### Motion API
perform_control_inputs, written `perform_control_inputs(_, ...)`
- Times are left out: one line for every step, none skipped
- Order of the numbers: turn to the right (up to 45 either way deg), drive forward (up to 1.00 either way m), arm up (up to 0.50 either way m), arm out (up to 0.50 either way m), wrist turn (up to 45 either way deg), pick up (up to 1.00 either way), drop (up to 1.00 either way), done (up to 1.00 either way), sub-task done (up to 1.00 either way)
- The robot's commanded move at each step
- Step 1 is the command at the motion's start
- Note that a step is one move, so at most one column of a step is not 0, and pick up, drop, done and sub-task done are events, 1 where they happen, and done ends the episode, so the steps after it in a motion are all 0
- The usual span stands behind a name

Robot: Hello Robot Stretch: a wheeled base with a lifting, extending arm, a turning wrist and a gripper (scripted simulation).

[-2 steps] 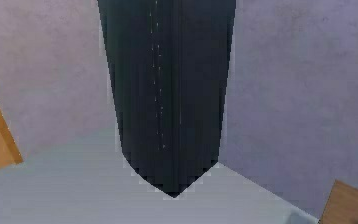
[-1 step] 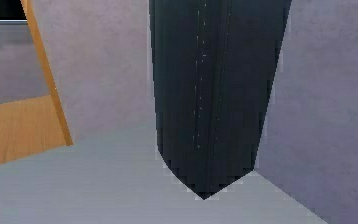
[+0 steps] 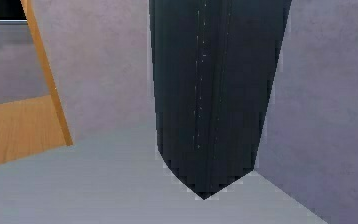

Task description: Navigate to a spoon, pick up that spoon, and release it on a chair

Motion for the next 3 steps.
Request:
perform_control_inputs(0.0,0.00,0.34,0.00,0.0,0.00,0.00,0.00,0.00)
perform_control_inputs(0.0,0.00,0.00,0.16,0.0,0.00,0.00,0.00,0.00)
perform_control_inputs(0.0,0.00,0.00,0.00,45.0,0.00,0.00,0.00,0.00)
